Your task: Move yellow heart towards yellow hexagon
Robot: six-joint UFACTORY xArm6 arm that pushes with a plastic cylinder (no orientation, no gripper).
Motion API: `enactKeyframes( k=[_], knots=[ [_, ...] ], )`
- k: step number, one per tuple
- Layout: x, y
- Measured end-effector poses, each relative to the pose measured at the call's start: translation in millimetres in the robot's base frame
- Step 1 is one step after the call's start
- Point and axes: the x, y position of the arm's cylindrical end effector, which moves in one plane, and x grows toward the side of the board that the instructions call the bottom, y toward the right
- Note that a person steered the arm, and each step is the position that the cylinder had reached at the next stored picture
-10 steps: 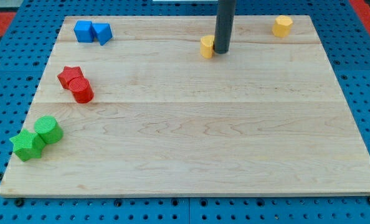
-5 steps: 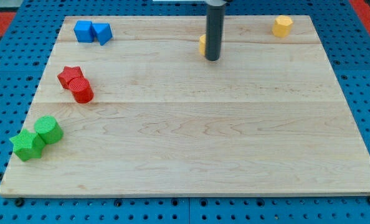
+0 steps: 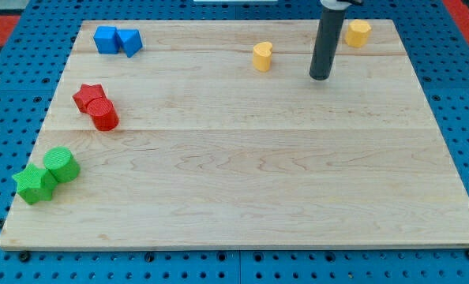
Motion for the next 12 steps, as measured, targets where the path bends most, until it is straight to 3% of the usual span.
enactKeyframes(
  k=[1, 2, 3, 4, 5, 6, 9, 11, 12],
  knots=[
    [7, -13],
    [3, -104],
    [-31, -123],
    [-63, -59],
    [-65, -38],
    [-44, -53],
    [-34, -76],
    [-66, -91],
    [-83, -72]
  ],
)
